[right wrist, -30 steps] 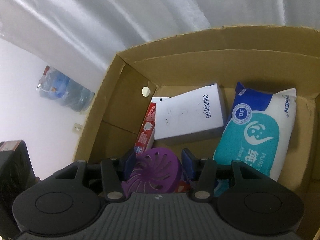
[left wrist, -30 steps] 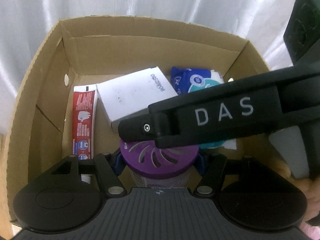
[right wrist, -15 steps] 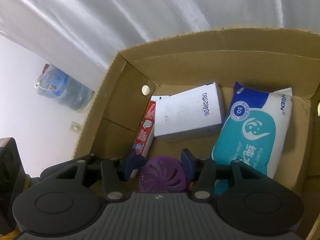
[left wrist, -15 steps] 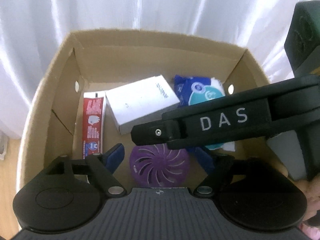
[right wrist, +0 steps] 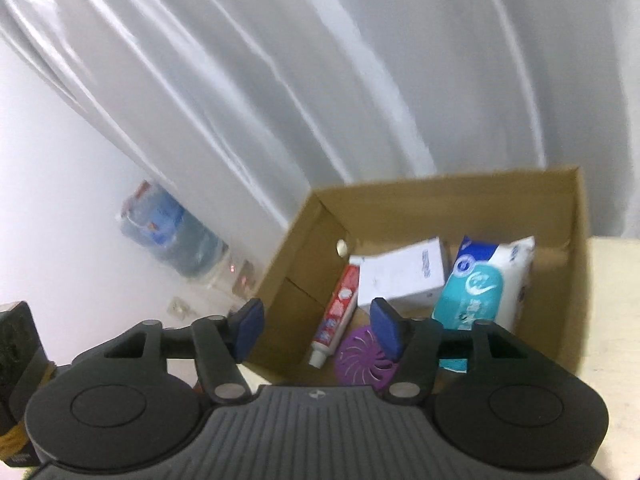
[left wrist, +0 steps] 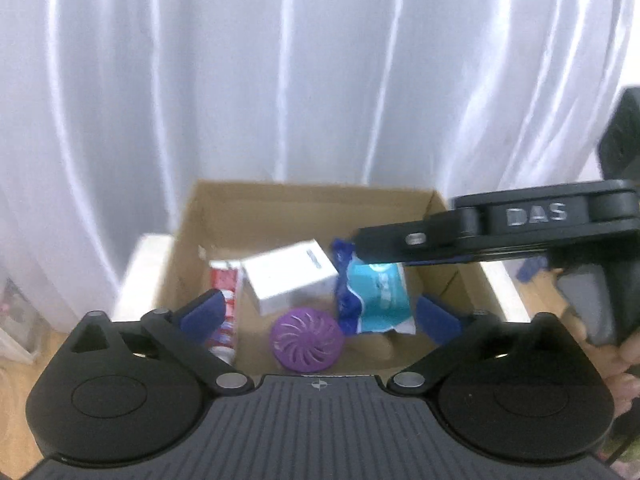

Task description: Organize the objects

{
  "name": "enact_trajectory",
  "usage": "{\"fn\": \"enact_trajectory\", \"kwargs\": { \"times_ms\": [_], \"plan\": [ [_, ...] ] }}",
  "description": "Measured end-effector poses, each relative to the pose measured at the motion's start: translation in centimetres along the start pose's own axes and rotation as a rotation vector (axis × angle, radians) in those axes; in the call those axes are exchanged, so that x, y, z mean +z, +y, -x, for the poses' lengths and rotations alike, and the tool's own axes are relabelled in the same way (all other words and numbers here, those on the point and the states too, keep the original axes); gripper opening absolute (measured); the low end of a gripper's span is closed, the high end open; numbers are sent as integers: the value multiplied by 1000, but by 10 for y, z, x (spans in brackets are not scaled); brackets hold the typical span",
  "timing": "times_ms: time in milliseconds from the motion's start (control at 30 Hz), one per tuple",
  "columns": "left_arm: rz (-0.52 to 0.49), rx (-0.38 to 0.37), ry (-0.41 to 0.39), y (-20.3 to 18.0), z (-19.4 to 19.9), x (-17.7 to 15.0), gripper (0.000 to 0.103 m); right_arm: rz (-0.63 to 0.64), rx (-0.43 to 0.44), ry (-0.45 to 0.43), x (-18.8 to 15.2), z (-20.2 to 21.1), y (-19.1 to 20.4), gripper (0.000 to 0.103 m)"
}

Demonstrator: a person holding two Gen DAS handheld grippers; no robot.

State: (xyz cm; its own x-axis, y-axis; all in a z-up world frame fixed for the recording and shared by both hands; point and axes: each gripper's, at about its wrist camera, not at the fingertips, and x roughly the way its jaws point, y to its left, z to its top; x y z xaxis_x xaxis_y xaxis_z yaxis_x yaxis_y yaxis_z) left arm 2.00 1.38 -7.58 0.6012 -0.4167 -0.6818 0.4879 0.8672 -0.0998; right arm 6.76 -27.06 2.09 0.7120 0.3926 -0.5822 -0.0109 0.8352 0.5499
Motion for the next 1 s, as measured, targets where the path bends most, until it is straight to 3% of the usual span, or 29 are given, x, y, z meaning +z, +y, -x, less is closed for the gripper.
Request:
{"fn": "enact_trajectory", "kwargs": {
  "times_ms": [133,333,400,733,1000],
  "plan": [
    [-13,94,-72,-9,38,-5,103,52,-41,-108,-10,43,13,80],
    [-34,241,-118,-20,72,-18,103,145,-133,-244,-31,88,37,99],
    [-36,279,-133,-23,83,-21,103,170,-153,-277,-37,97,45,101],
    [-34,301,-193,-25,95,-29,103,289,-295,-372,-71,125,82,103],
    [-17,272,-185,-24,104,-34,103,315,-411,-434,-84,136,99,103]
  ]
}}
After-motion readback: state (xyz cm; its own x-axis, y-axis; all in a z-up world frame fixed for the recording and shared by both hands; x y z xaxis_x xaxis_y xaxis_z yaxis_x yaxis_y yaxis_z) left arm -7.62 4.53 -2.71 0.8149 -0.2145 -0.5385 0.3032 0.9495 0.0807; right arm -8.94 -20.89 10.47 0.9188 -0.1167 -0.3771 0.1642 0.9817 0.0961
